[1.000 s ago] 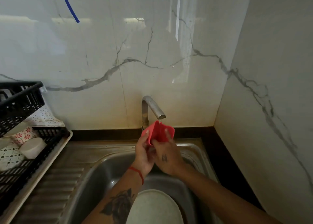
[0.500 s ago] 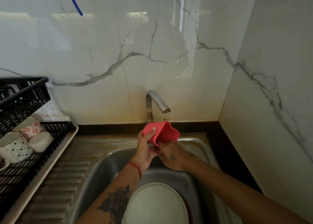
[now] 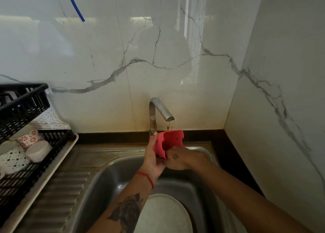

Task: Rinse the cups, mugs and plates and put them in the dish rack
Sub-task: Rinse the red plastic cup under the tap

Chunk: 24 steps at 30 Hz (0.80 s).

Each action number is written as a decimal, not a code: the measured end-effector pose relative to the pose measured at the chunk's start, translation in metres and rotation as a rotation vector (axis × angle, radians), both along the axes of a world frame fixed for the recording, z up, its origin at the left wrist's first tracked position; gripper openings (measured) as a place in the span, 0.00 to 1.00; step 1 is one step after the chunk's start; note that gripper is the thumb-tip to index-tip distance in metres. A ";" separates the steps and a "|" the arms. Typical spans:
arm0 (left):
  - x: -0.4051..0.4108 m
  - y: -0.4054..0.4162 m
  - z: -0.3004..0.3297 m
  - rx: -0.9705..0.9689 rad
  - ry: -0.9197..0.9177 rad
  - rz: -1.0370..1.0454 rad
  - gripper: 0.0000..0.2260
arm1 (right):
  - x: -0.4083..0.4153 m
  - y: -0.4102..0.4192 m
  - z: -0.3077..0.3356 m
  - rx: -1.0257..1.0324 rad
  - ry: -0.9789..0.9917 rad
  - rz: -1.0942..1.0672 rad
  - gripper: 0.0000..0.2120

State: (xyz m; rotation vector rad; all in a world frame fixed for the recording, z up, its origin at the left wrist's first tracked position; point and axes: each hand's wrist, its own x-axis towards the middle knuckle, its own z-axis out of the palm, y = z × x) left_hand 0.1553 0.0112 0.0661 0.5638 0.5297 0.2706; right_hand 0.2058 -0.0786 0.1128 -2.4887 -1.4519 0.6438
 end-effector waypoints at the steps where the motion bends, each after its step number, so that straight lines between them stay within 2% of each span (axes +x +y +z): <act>1: 0.001 -0.001 -0.001 -0.011 -0.018 -0.012 0.26 | 0.001 0.004 0.005 -0.027 0.033 -0.027 0.06; 3: 0.001 -0.003 0.000 -0.013 -0.045 -0.042 0.29 | -0.005 0.010 0.010 -0.040 0.083 -0.030 0.06; 6: -0.003 0.006 0.002 0.042 -0.035 -0.063 0.30 | -0.013 0.004 0.008 0.049 0.170 0.007 0.07; 7: -0.005 0.009 0.003 0.055 -0.023 -0.063 0.30 | -0.013 0.001 0.007 0.038 0.136 0.045 0.08; 8: -0.007 0.010 0.003 0.064 -0.010 -0.061 0.30 | -0.011 -0.002 0.005 -0.003 0.034 0.089 0.10; 11: -0.011 0.003 0.000 0.044 0.034 -0.032 0.29 | -0.007 -0.003 -0.002 -0.220 -0.461 0.158 0.19; 12: -0.011 0.000 -0.001 0.041 0.040 -0.018 0.29 | -0.005 0.000 -0.006 -0.268 -0.532 0.125 0.21; 13: -0.011 -0.001 -0.002 0.050 0.047 -0.007 0.28 | -0.005 0.003 -0.007 -0.278 -0.520 0.089 0.21; 14: -0.010 -0.002 -0.002 0.061 0.055 -0.006 0.28 | -0.006 0.006 -0.008 -0.256 -0.416 0.059 0.19; 17: -0.010 0.002 0.001 0.050 0.091 -0.051 0.29 | -0.016 0.009 -0.005 -0.028 0.200 -0.033 0.11; 18: -0.011 0.004 0.001 0.050 0.101 -0.051 0.30 | -0.017 0.007 -0.004 0.051 0.299 -0.043 0.12; 19: -0.013 0.006 0.002 0.060 0.104 -0.042 0.31 | -0.016 0.006 -0.004 0.055 0.285 -0.017 0.13; 21: -0.015 0.010 0.003 0.098 0.106 -0.050 0.33 | -0.011 0.004 -0.006 -0.089 -0.021 0.069 0.18; 23: -0.016 0.012 0.005 0.115 0.118 -0.074 0.34 | -0.006 0.005 -0.010 -0.257 -0.509 0.172 0.23; 24: -0.016 0.014 0.006 0.110 0.121 -0.073 0.33 | -0.003 0.005 -0.012 -0.286 -0.662 0.206 0.22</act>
